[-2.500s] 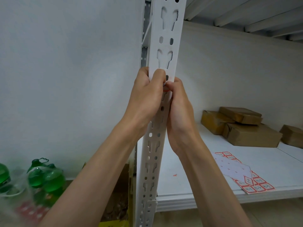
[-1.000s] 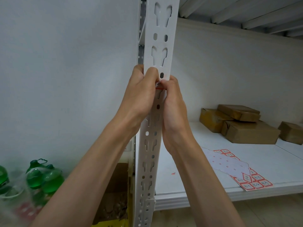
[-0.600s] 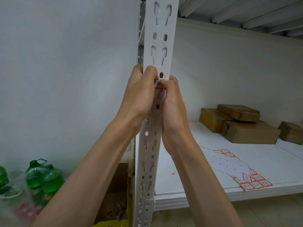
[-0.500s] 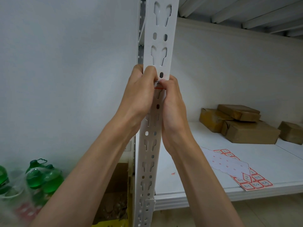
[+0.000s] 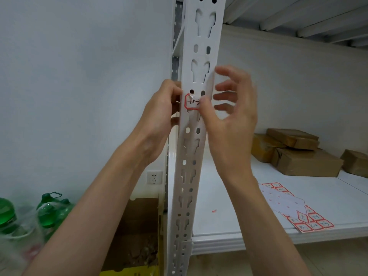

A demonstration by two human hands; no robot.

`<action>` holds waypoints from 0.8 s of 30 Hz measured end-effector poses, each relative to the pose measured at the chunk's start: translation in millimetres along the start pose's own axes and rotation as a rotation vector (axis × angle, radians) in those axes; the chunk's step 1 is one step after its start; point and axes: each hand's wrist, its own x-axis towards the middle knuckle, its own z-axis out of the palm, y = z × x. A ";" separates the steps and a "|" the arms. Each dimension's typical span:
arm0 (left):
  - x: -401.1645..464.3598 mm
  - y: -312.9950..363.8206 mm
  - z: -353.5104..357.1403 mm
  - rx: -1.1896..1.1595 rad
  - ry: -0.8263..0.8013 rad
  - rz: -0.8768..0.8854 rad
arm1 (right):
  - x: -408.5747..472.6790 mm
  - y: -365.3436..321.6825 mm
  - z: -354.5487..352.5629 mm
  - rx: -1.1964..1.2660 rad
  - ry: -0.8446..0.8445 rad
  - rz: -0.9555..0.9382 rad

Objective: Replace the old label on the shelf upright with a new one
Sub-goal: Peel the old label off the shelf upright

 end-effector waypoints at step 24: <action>0.0 -0.5 6.6 -0.051 -0.004 0.014 | -7.7 2.1 12.3 -0.235 0.060 -0.279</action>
